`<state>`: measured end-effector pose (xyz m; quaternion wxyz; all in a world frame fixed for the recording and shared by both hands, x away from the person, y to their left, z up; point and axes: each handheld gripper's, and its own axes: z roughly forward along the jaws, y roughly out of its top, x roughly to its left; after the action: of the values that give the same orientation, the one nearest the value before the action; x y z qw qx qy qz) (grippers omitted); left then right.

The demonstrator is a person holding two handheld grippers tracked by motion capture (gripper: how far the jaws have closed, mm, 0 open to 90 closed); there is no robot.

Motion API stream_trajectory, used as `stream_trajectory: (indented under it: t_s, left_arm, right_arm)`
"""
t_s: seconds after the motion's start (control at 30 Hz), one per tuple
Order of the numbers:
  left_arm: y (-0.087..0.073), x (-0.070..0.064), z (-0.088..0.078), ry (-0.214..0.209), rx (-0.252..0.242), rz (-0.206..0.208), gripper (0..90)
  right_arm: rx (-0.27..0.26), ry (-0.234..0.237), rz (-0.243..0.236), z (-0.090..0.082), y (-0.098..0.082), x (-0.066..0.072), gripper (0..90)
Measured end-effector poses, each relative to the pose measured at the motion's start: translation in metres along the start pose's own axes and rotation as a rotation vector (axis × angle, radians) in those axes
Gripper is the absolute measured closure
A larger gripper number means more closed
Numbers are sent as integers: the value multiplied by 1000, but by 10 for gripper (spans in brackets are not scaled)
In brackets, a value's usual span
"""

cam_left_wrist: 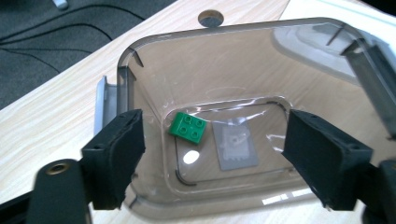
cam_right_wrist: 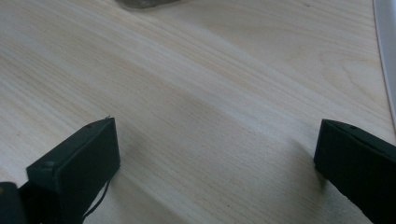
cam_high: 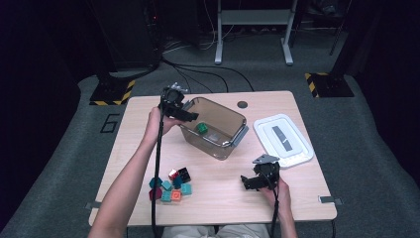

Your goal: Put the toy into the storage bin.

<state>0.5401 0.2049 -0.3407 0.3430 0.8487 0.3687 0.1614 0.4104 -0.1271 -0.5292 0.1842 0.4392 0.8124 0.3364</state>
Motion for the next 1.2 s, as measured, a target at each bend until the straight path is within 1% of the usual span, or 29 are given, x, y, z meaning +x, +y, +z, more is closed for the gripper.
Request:
stream_trajectory:
  t_s: [0.07, 0.13, 0.17, 0.2, 0.23, 0.27, 0.3, 0.4, 0.43, 0.47, 0.5, 0.57, 0.6, 0.67, 0.7, 0.73, 0.77, 0.8, 0.83, 0.87, 0.93, 0.97, 1.0, 1.1, 1.13, 1.17, 1.2]
  left_arm:
    - [-5, -1, -7, -4, -6, 3, 159]
    - [-12, -2, -17, 1, -19, 12, 152]
    - [-15, -3, -19, 3, -31, 8, 151]
    - [-18, -4, -23, 7, -34, 16, 150]
    - [-21, -4, -25, 10, -39, 14, 145]
    - [-24, -5, -28, 11, -45, 15, 144]
    - [-27, -5, -30, 18, -53, 19, 142]
    - [-37, -5, -36, 43, -64, 16, 77]
    - [-41, -4, -38, 46, -66, 16, 68]
    - [-44, -3, -39, 50, -75, 7, 65]
    - [-49, -2, -41, 50, -61, 12, 64]
    - [-57, 0, -41, 54, -65, 3, 54]
    - [-61, 1, -41, 54, -54, 6, 52]
    - [-69, 3, -40, 55, -38, -2, 42]
    - [-72, 4, -39, 58, -40, -7, 37]
    - [-76, 5, -38, 60, -33, -10, 34]
    - [-80, 5, -37, 63, -34, -18, 30]
    - [-84, 6, -36, 63, -29, -17, 25]
    - [-87, 6, -36, 62, -23, -18, 22]
    - [-90, 5, -35, 65, -26, -26, 22]
    - [-96, 5, -33, 58, -42, -32, 21]
    - [-98, 5, -33, 54, -40, -31, 24]
    - [-101, 5, -32, 60, -41, -26, 29]
    - [-109, 4, -30, 57, -37, -28, 28]
    - [-111, 4, -29, 60, -36, -24, 27]
    - [-113, 4, -28, 60, -32, -27, 27]
    - [-115, 4, -28, 60, -37, -31, 26]
  right_arm:
    - [0, 0, 1, 0, 0, 0, 0]
    - [0, 0, 0, 0, 0, 0, 0]
    - [0, 0, 0, 0, 0, 0, 0]
    - [1, 0, 1, 0, 0, 0, 0]
    - [0, 0, 0, 0, 0, 0, 0]
    - [-1, -2, 13, 0, 0, 1, 0]
    - [-1, -2, 13, 0, 0, 1, 0]
    - [-1, -2, 10, 0, 0, 1, 0]
    - [-1, -2, 9, 0, 0, 1, 0]
    - [-1, -2, 10, 0, 1, 1, 0]
    - [0, -2, 12, 0, 1, 1, 0]
    - [-1, -2, 10, 0, 0, 1, 0]
    - [-1, -2, 10, 0, 0, 1, 0]
    - [-1, -2, 10, 0, 0, 1, 0]
    - [-1, -1, 2, 0, 0, 0, 0]
    - [-1, -2, 10, 0, 0, 1, 0]
    - [-1, -2, 10, 0, 0, 1, 0]
    - [-1, -2, 10, 0, 0, 1, 0]
    - [0, -1, -2, 0, 0, 0, 0]
    - [-1, -2, 11, 0, 0, 1, 0]
    - [0, -1, -4, 0, 0, 0, 0]
    - [0, -1, -4, 0, 0, 0, 0]
    - [0, -1, -3, 0, 0, 0, 0]
    - [0, -2, 13, 0, 0, 1, 0]
    - [-1, -1, 2, 0, 0, 0, 0]
    - [-1, -2, 10, 0, 0, 1, 0]
    - [-1, -1, 6, 0, 0, 0, 0]
